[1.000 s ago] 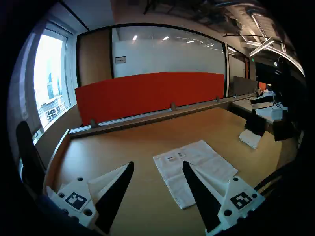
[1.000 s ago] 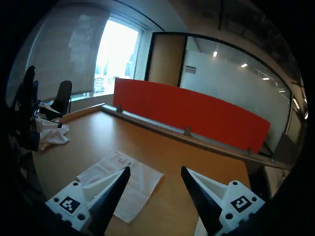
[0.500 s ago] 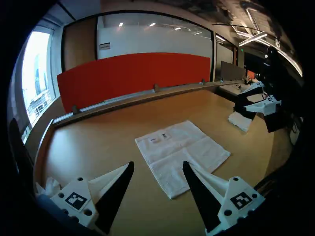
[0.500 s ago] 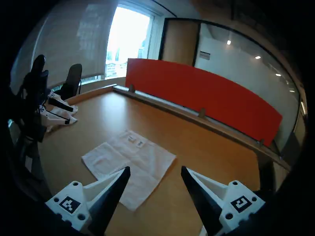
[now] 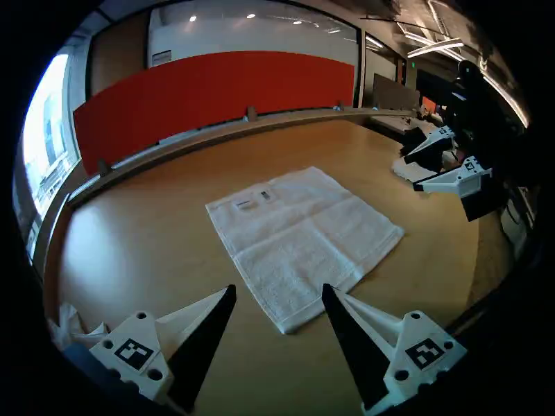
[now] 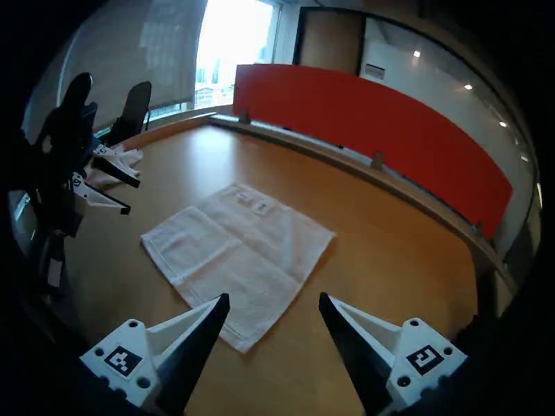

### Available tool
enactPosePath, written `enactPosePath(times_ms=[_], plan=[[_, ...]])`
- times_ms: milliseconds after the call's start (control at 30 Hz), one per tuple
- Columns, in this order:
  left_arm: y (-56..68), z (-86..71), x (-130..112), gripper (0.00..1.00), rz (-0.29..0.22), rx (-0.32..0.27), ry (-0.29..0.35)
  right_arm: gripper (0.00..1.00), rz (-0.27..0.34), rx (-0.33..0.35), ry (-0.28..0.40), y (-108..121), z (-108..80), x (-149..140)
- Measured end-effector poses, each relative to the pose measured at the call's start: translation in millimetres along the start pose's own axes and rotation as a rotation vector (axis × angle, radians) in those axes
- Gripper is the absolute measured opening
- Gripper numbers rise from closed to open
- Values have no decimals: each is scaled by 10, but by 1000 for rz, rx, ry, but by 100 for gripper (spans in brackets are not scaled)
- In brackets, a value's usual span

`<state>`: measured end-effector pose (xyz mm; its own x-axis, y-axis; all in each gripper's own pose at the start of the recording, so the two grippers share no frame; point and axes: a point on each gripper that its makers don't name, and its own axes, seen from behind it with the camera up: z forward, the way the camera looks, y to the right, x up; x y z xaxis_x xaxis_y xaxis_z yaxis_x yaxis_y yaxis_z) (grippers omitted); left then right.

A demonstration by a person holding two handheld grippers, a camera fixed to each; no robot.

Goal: Fold towel

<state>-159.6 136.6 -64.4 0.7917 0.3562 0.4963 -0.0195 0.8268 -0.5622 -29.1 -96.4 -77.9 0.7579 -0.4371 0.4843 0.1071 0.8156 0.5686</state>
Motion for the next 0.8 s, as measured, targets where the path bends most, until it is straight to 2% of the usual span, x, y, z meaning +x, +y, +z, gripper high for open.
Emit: enactPosePath(times_ms=[167, 367, 633, 800], plan=[[54, 165, -168, 92, 18, -26, -54, 100, -4, 22, -51, -74, 147, -235], [59, 305, -336, 91, 17, -39, -109, 100, -12, 52, -109, -168, 277, -469], [90, 390, -566, 92, 24, -61, -184, 99, -14, 85, -176, -262, 374, -715], [85, 415, -684, 92, 23, -67, -229, 95, -12, 101, -211, -282, 396, -825]])
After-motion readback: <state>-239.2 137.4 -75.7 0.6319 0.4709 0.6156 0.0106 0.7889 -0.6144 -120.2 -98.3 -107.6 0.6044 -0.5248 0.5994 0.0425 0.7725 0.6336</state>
